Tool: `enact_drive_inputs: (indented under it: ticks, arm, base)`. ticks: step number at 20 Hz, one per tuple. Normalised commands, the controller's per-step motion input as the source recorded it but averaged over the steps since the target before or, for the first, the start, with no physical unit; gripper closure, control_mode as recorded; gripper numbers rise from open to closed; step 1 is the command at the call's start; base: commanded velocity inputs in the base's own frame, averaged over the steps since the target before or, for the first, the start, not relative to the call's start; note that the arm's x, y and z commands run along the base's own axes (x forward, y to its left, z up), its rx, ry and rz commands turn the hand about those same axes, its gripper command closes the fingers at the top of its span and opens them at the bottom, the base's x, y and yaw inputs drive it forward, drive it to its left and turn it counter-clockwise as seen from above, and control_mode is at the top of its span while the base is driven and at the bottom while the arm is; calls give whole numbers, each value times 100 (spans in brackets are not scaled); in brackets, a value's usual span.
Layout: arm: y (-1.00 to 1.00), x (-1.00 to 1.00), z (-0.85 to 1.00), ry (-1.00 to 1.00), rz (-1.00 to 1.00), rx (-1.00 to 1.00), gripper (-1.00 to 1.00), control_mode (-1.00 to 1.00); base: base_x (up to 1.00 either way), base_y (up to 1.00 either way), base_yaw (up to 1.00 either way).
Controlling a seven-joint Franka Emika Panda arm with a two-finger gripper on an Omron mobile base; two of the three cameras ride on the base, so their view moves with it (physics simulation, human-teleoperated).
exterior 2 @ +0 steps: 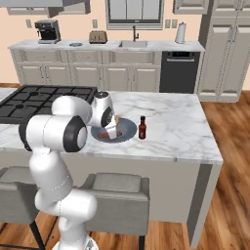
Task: Move the hot dog bun to the plate on the dining table and place the condiment next to that plate. Then navigate to the fridge and take the sausage and place it on the plate as well.
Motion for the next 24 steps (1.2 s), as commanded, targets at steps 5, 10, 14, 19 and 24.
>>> enact_drive_inputs:
  ticks: [5, 10, 14, 19, 24]
  arm:
    - [0, -45, 64, -18, 0, -3, -100, -100]
    - [1, -44, 72, -21, 1, -6, -100, -100]
    - [12, -54, 75, -21, 7, -4, -100, -100]
    - [17, -55, 83, -8, 10, 0, -100, -100]
    - [21, -55, 85, 0, 10, 0, -100, -100]
  base:
    - [0, 0, 0]
    - [0, 0, 0]
    - [0, 0, 0]
    - [0, 0, 0]
    - [0, 0, 0]
